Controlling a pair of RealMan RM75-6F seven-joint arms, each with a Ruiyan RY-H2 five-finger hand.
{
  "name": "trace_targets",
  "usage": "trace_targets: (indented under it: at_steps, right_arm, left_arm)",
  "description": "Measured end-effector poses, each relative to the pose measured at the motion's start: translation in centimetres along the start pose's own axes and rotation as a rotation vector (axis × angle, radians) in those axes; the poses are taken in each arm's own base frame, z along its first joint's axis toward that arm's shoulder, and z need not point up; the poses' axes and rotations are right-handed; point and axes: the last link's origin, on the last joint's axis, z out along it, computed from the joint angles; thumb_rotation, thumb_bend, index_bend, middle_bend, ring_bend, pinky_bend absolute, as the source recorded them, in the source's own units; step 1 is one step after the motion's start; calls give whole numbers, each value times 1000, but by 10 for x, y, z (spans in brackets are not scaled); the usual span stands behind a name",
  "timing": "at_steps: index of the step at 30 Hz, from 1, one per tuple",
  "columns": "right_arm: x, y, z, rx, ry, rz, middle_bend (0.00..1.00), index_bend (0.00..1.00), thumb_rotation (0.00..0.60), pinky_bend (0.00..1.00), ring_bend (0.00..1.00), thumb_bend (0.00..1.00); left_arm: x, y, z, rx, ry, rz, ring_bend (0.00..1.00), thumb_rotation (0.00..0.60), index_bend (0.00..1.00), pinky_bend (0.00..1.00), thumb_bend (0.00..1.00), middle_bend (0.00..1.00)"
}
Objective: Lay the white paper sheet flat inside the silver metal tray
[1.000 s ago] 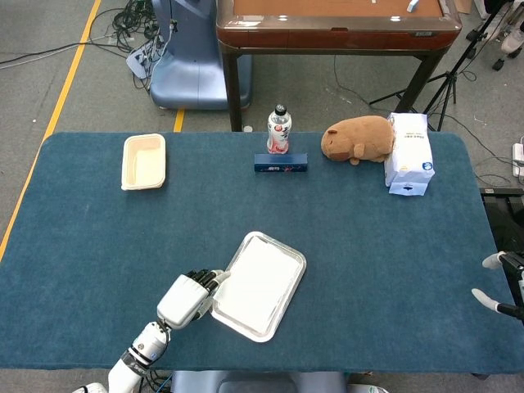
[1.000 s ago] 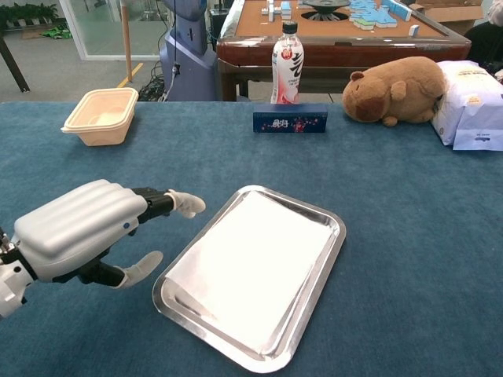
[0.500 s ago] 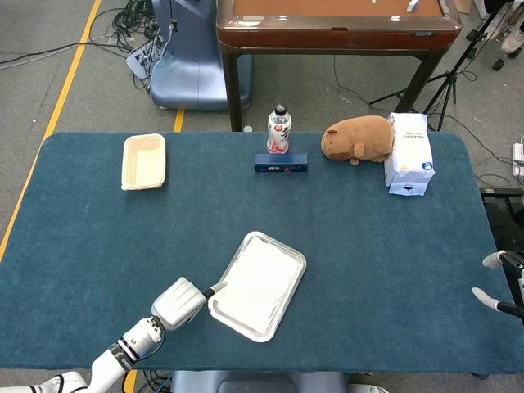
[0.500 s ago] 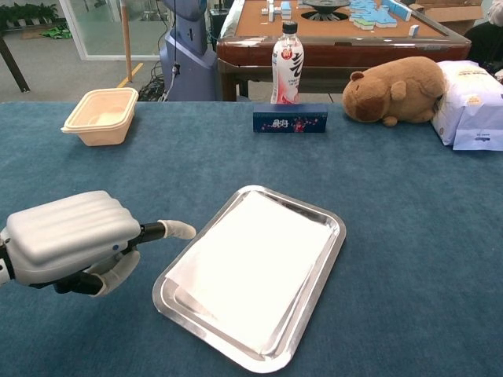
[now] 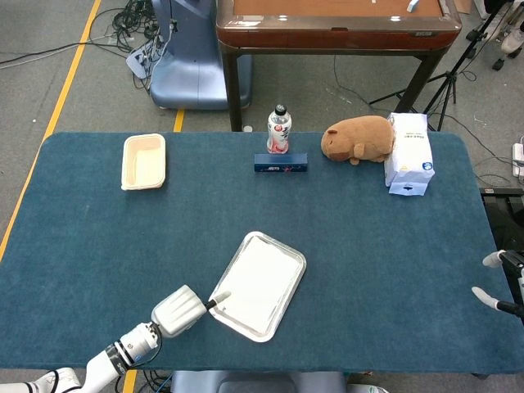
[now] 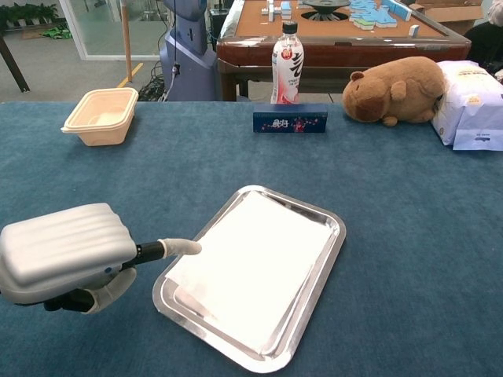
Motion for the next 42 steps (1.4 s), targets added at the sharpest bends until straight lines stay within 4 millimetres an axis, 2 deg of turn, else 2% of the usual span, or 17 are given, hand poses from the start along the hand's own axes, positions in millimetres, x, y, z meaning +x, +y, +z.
trace_targets:
  at_steps: [10, 27, 42]
  right_arm:
    - [1, 2, 0, -5, 3, 4, 493, 476, 600, 421, 395, 56]
    - [2, 3, 0, -7, 9, 10, 493, 476, 600, 421, 395, 56]
    - [2, 3, -1, -6, 4, 9, 493, 476, 600, 421, 395, 57]
  left_arm:
    - [-8, 0, 1, 9, -44, 42, 780, 600, 85, 858, 772, 906]
    - [-21, 12, 7, -5, -102, 70, 780, 600, 85, 858, 772, 907]
    - [-21, 19, 7, -18, -109, 65, 780, 600, 85, 858, 771, 906]
